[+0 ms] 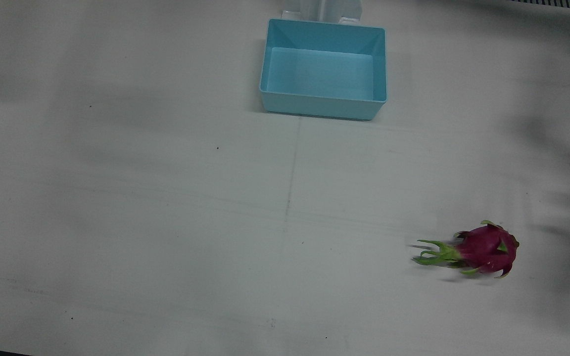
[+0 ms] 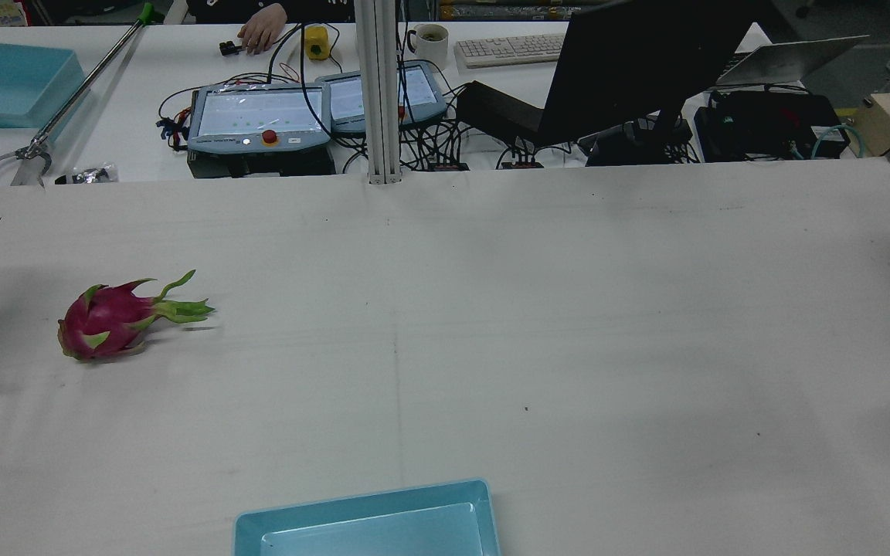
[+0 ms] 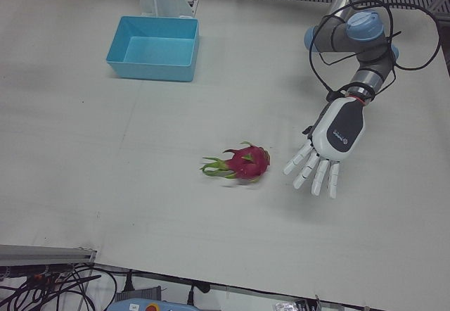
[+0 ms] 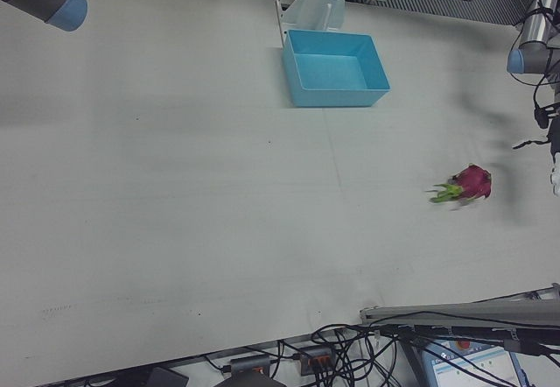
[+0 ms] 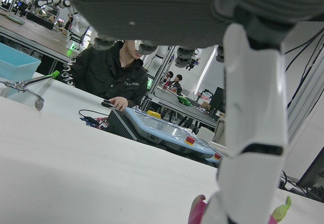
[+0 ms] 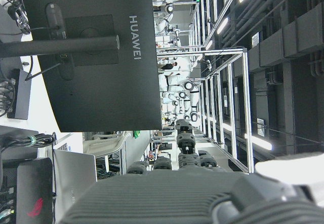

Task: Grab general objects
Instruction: 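Move the left hand toward the pink dragon fruit on the table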

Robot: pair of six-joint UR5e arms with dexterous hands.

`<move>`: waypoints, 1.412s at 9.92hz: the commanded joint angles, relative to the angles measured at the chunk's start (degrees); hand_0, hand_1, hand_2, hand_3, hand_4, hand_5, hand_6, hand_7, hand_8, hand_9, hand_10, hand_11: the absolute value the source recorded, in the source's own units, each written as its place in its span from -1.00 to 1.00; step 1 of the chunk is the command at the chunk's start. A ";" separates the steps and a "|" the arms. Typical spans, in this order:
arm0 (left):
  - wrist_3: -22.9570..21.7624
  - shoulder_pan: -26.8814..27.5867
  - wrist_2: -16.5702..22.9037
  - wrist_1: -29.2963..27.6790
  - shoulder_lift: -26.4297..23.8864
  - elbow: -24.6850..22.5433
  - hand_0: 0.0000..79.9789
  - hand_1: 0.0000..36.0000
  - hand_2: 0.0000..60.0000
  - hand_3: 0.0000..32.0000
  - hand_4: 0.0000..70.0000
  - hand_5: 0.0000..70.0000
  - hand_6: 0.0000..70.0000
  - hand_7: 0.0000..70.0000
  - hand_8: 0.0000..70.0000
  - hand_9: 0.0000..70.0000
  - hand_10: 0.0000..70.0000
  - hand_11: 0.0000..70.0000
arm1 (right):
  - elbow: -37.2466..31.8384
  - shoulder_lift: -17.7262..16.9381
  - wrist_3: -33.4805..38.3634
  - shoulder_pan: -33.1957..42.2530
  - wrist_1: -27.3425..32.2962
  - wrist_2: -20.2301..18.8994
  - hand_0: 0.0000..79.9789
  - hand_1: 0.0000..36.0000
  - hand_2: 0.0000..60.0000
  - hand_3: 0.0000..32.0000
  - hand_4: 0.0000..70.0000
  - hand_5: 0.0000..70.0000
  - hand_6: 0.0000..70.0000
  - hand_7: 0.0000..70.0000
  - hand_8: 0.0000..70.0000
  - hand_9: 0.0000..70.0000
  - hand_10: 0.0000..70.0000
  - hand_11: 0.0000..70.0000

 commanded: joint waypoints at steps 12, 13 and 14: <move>0.33 15.23 -13.23 19.86 -11.95 -3.59 1.00 1.00 0.07 0.17 -1.00 -0.78 -1.00 -0.68 -1.00 -0.98 -1.00 -1.00 | 0.07 0.00 0.00 0.00 0.00 0.01 -1.00 -1.00 -1.00 -1.00 -1.00 -1.00 -1.00 -1.00 -1.00 -1.00 -1.00 -1.00; 0.51 15.23 -13.32 20.39 -11.77 -3.15 1.00 1.00 0.10 0.14 -1.00 -0.77 -1.00 -0.68 -1.00 -0.98 -1.00 -1.00 | -0.02 0.00 0.00 0.00 0.00 0.01 -1.00 -1.00 -1.00 -1.00 -1.00 -1.00 -1.00 -1.00 -1.00 -1.00 -1.00 -1.00; 1.47 15.14 -13.23 20.83 -11.51 -3.15 1.00 1.00 0.13 0.14 -1.00 -0.77 -1.00 -0.68 -1.00 -0.98 -1.00 -1.00 | -0.02 0.00 0.00 0.00 0.00 0.01 -1.00 -1.00 -1.00 -1.00 -1.00 -1.00 -1.00 -1.00 -1.00 -1.00 -1.00 -1.00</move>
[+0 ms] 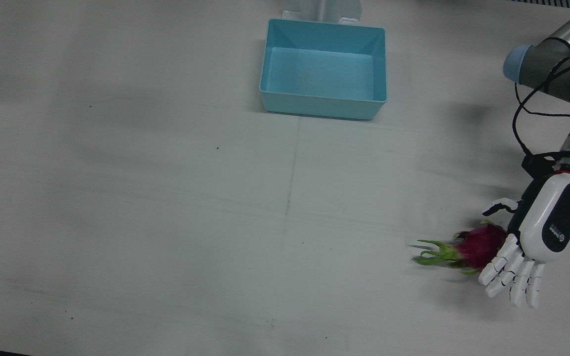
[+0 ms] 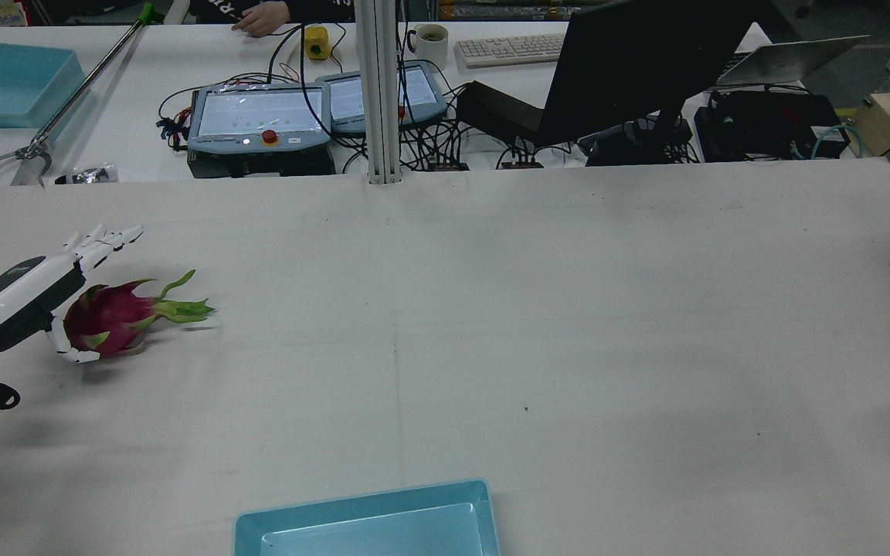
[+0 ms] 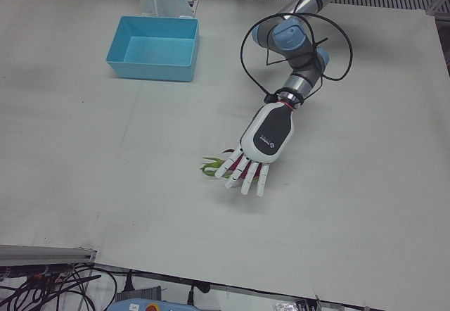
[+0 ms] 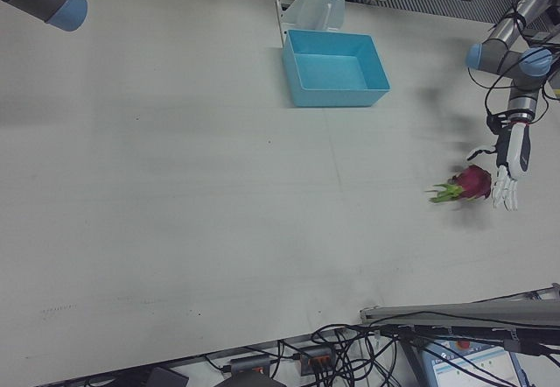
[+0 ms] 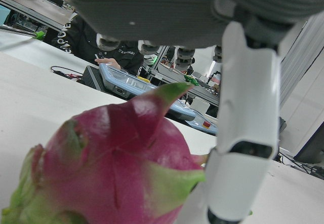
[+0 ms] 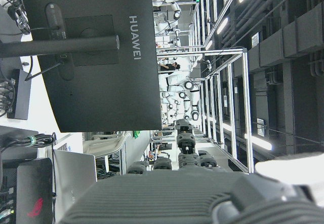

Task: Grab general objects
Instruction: 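Close the left hand's fingers around the dragon fruit from above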

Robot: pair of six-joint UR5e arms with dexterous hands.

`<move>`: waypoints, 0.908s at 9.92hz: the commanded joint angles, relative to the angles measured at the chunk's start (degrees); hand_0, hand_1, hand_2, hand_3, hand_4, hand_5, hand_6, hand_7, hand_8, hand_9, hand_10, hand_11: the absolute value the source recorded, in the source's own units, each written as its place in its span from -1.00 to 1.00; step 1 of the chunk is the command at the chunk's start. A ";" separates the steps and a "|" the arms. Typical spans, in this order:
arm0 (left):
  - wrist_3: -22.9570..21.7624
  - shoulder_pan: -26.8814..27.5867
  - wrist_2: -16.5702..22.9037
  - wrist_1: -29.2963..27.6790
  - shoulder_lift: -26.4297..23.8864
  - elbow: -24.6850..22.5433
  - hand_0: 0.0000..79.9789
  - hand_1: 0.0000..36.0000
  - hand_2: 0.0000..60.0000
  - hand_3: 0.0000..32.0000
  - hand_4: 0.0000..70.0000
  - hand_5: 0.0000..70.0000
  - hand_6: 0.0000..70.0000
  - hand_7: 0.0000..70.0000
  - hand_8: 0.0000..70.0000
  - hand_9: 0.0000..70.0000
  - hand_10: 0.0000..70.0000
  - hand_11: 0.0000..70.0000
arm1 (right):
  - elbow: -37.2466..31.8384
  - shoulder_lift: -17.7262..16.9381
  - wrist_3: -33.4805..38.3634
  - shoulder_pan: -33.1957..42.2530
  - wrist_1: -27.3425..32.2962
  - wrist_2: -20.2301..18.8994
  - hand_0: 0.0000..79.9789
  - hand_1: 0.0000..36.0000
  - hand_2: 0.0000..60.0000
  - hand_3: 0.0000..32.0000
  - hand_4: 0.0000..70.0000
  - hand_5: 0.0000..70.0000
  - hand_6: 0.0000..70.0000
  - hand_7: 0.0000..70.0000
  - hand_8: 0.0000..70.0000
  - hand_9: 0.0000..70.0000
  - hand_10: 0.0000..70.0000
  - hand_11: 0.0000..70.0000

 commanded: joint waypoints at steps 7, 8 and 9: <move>3.50 0.28 0.01 1.89 -0.47 1.85 1.00 1.00 0.29 0.02 -1.00 -0.78 -1.00 -0.65 -1.00 -0.97 -1.00 -1.00 | 0.03 0.00 0.00 0.00 0.00 0.00 -1.00 -1.00 -1.00 -1.00 -1.00 -1.00 -1.00 -1.00 -1.00 -1.00 -1.00 -1.00; 3.59 0.28 -0.07 1.89 -0.47 2.02 1.00 1.00 0.30 -0.02 -1.00 -0.77 -1.00 -0.65 -1.00 -0.97 -1.00 -1.00 | 0.03 0.00 0.00 0.00 0.00 0.00 -1.00 -1.00 -1.00 -1.00 -1.00 -1.00 -1.00 -1.00 -1.00 -1.00 -1.00 -1.00; 4.72 0.36 0.01 1.89 -0.47 2.11 1.00 1.00 0.32 -0.01 -1.00 -0.77 -1.00 -0.64 -1.00 -0.97 -1.00 -1.00 | -0.05 0.00 0.00 0.00 0.00 0.00 -1.00 -1.00 -1.00 -1.00 -1.00 -1.00 -1.00 -1.00 -1.00 -1.00 -1.00 -1.00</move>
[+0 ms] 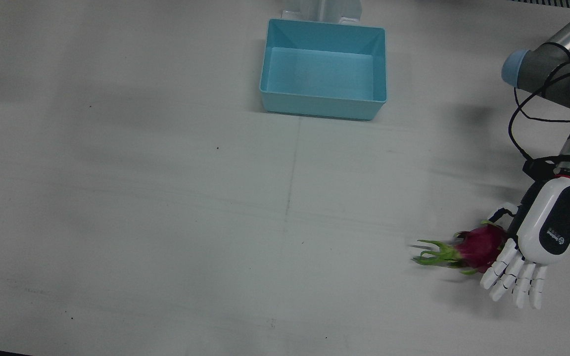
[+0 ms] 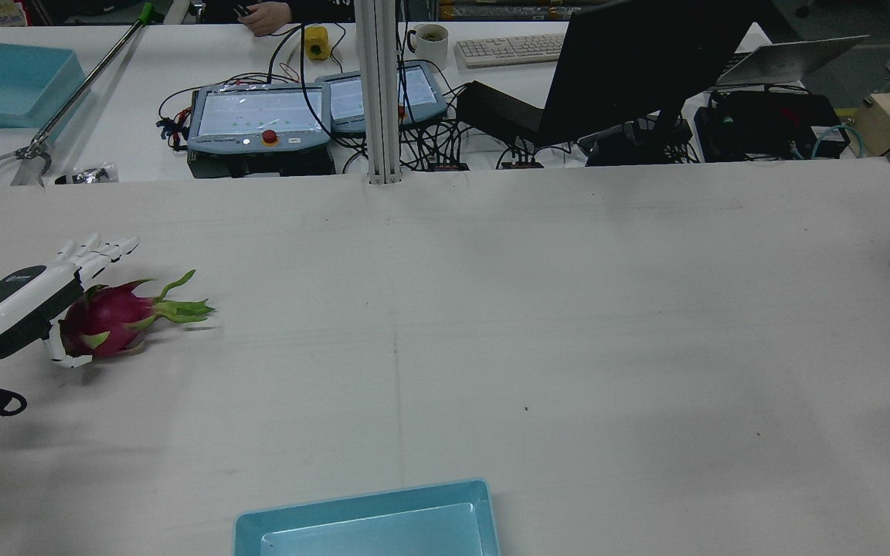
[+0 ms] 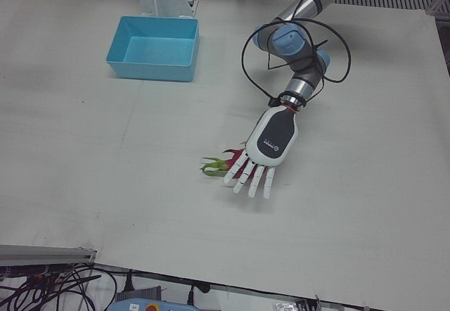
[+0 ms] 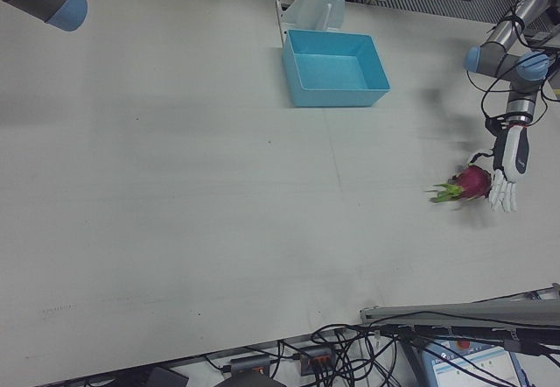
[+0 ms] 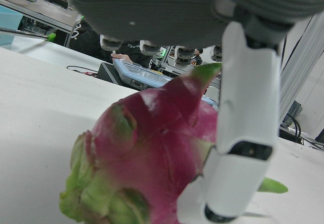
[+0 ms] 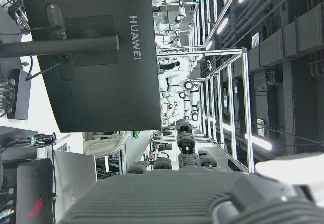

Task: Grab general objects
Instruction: 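Close the left hand's fingers around the dragon fruit from above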

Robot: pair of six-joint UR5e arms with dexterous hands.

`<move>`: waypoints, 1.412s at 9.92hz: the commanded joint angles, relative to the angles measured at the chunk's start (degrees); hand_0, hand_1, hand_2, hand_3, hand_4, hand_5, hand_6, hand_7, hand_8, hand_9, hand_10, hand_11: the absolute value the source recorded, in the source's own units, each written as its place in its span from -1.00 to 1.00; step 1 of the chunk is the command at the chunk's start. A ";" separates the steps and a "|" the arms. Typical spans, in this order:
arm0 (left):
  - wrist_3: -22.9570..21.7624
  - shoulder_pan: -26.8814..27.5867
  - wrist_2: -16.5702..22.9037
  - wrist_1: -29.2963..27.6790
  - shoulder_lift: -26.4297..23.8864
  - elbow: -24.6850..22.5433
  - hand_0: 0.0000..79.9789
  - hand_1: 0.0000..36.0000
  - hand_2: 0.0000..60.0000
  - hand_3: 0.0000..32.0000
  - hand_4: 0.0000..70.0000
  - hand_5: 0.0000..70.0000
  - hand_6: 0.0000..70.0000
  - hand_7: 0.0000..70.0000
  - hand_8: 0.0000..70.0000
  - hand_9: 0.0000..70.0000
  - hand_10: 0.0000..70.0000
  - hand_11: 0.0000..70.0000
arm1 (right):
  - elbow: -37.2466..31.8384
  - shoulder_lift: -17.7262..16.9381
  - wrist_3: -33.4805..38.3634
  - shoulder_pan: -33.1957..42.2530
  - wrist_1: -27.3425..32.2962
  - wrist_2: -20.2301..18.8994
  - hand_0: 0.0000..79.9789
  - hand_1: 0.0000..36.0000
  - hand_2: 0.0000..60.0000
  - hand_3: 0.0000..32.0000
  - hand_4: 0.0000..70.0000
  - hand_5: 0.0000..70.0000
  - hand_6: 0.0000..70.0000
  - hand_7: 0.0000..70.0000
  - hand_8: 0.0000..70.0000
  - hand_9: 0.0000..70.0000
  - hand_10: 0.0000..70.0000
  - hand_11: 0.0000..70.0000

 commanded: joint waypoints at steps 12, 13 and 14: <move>3.49 1.15 -0.41 0.55 -2.50 3.35 0.75 1.00 0.31 -0.62 -1.00 -0.65 -1.00 -0.35 -1.00 -0.91 -1.00 -1.00 | 0.03 0.00 0.00 0.00 0.00 0.00 -1.00 -1.00 -1.00 -1.00 -1.00 -1.00 -1.00 -1.00 -1.00 -1.00 -1.00 -1.00; 3.58 1.24 -0.50 0.55 -2.50 3.52 0.71 1.00 0.32 -0.67 -0.98 -0.57 -1.00 -0.25 -1.00 -0.89 -1.00 -1.00 | -0.06 0.00 0.00 0.00 0.00 0.00 -1.00 -1.00 -1.00 -1.00 -1.00 -1.00 -1.00 -1.00 -1.00 -1.00 -1.00 -1.00; 3.58 1.24 -1.11 0.55 -2.41 3.87 0.68 1.00 0.33 -0.75 -0.91 -0.50 -0.99 -0.12 -1.00 -0.87 -1.00 -1.00 | -0.06 0.00 0.00 0.00 0.00 0.00 -1.00 -1.00 -1.00 -1.00 -1.00 -1.00 -1.00 -1.00 -1.00 -1.00 -1.00 -1.00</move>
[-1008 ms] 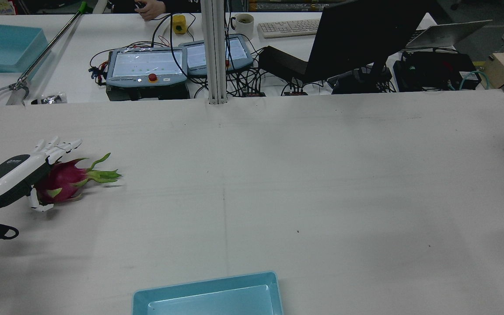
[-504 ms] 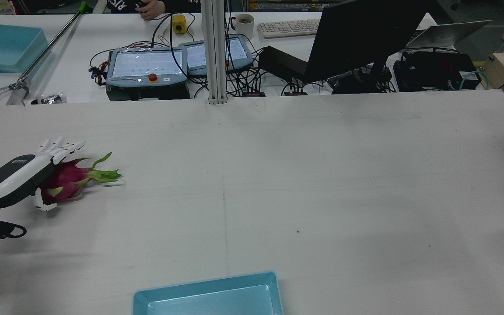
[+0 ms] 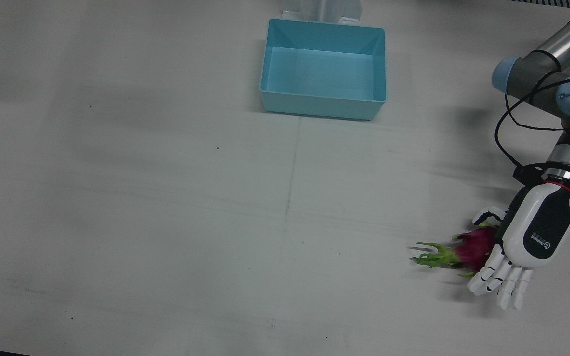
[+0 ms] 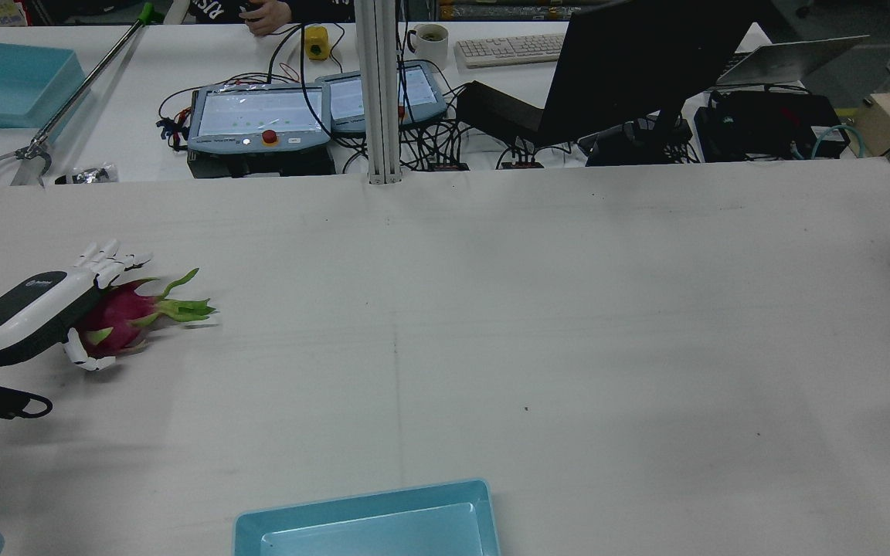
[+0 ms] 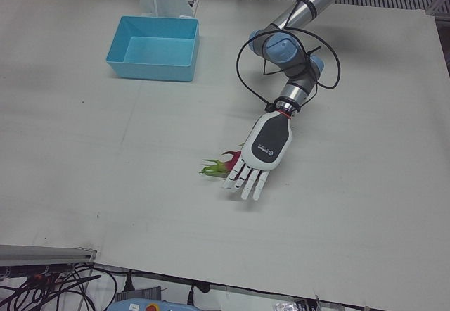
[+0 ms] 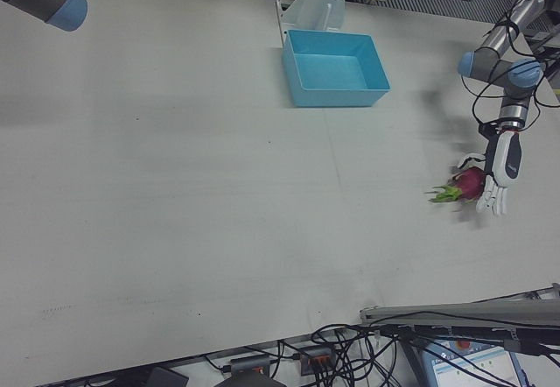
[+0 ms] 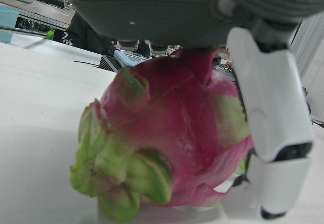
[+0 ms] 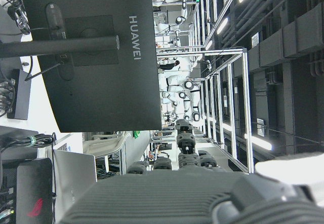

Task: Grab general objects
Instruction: 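Close the left hand's fingers around the dragon fruit from above, then lift the dragon fruit off the table with the left hand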

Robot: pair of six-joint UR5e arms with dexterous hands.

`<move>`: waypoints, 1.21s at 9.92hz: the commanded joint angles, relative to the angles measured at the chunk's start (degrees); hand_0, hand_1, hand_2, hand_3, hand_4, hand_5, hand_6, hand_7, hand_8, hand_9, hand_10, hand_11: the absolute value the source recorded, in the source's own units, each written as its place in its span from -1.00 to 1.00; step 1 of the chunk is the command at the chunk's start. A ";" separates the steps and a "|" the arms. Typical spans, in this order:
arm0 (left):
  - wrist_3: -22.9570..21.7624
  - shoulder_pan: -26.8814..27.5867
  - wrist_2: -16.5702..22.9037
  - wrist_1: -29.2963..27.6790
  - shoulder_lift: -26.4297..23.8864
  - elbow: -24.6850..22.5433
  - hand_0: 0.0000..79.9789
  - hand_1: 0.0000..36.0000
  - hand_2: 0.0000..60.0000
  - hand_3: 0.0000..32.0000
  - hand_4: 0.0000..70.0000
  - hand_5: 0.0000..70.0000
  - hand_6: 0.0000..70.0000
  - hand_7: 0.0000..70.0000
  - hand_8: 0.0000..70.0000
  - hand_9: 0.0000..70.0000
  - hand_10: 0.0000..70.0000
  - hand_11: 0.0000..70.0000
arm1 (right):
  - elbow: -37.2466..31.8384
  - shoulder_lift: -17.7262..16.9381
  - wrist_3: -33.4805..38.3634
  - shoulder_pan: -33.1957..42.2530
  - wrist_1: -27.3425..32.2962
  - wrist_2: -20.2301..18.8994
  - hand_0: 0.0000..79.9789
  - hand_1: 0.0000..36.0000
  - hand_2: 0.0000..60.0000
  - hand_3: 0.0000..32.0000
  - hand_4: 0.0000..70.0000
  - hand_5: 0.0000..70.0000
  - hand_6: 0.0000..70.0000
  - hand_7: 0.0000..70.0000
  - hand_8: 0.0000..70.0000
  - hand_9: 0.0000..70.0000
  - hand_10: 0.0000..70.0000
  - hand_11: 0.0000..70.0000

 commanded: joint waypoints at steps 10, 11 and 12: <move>0.08 1.10 -1.38 -2.28 -0.30 3.66 0.39 0.12 -0.08 -1.00 -0.43 0.49 0.22 1.00 -0.01 0.30 0.91 1.00 | -0.06 0.00 0.00 0.00 0.00 0.00 -1.00 -1.00 -1.00 -1.00 -1.00 -1.00 -1.00 -1.00 -1.00 -1.00 -1.00 -1.00; 0.08 1.10 -1.38 -2.28 -0.47 3.75 0.32 -0.22 -0.28 -1.00 -0.38 0.67 0.44 1.00 0.30 0.55 1.00 1.00 | -0.06 0.00 0.00 -0.09 0.00 0.00 -1.00 -1.00 -1.00 -1.00 -1.00 -1.00 -1.00 -1.00 -1.00 -1.00 -1.00 -1.00; 0.08 1.10 -1.38 -2.28 -0.48 3.75 0.28 -0.45 -0.40 -1.00 -0.32 0.82 0.64 1.00 0.52 0.72 1.00 1.00 | 0.02 0.00 0.00 0.00 0.00 0.00 -1.00 -1.00 -1.00 -1.00 -1.00 -1.00 -1.00 -1.00 -1.00 -1.00 -1.00 -1.00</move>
